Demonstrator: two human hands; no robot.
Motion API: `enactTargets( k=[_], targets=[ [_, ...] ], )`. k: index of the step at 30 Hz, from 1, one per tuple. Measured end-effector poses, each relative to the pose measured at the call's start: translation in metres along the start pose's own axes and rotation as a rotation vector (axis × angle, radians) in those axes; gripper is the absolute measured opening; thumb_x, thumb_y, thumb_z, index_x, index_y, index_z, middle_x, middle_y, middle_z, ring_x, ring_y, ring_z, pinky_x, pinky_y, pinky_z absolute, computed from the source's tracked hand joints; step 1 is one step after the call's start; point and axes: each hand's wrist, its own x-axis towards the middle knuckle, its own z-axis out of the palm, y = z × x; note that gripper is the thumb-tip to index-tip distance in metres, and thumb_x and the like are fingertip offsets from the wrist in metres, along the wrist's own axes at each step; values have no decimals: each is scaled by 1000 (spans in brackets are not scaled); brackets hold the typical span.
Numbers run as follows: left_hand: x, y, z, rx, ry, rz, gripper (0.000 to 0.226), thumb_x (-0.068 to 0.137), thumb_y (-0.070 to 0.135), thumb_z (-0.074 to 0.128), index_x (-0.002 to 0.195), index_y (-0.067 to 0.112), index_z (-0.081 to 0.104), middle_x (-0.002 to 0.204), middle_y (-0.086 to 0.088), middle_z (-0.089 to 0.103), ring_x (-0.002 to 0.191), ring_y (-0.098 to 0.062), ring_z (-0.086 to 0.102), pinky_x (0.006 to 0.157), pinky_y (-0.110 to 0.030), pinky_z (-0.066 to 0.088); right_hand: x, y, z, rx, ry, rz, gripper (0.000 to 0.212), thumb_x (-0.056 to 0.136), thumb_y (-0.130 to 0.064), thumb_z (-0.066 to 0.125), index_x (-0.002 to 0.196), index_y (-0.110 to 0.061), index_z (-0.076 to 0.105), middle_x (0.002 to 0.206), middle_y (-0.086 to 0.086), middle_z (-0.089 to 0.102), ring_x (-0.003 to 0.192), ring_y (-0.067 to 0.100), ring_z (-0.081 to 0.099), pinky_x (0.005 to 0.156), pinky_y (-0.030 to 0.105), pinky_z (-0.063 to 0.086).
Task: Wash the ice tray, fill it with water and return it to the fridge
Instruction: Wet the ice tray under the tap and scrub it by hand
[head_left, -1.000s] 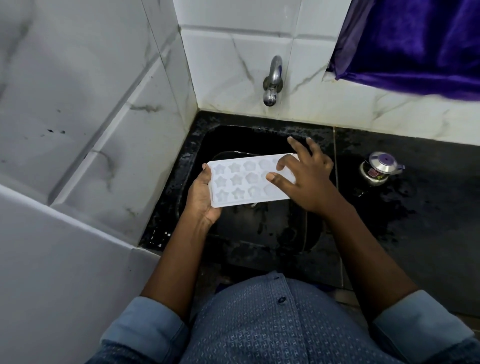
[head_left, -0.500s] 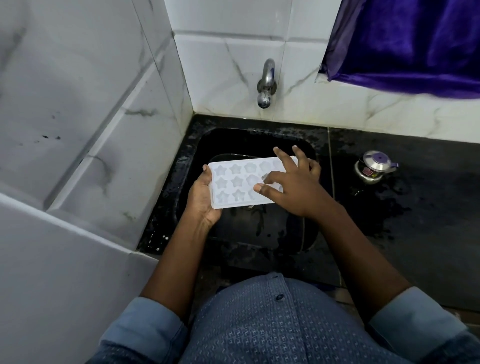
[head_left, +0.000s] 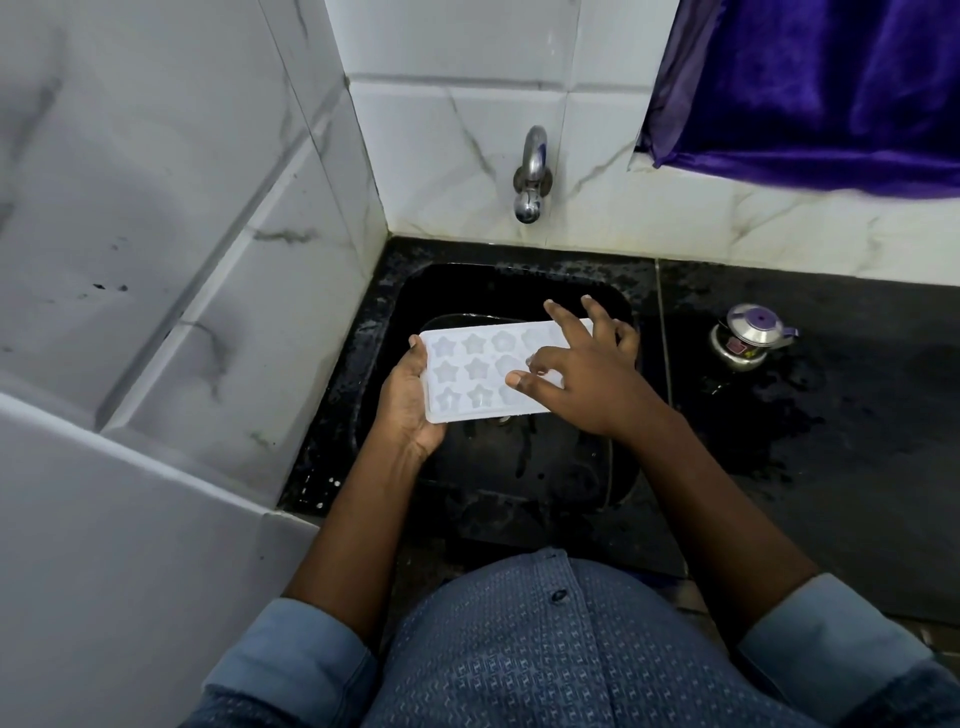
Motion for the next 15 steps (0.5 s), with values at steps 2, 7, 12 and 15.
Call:
enactTargets(
  k=[2,7,12,15],
  targets=[
    [0,0,0,3,-1,8,68,109,59,36,135,2,64,129,-23,72,109,-39,75,77,-49,65,0,0,0,2,6,0,63,94,-82,32,111,-37,73,175,-4,7,158,23,-16,121,55,-8],
    [-2,1,1,-18,-24,12,64,110,57,36,125,2,67,120,-22,76,102,-37,77,72,-49,65,-1,2,2,10,13,-1,61,95,-81,33,115,-37,71,175,-4,9,159,24,-14,121,54,-8],
    [1,0,0,-10,-18,6,68,109,59,36,133,2,64,127,-23,73,109,-39,75,77,-50,65,0,3,3,11,22,3,61,95,-81,32,115,-38,71,175,-4,9,159,24,-13,121,54,-6],
    [2,-2,0,-2,-13,1,67,109,59,37,133,2,64,128,-24,72,108,-39,75,79,-49,64,0,4,2,36,20,0,61,96,-80,34,109,-37,75,175,-5,9,158,22,-15,120,52,-8]
  ],
)
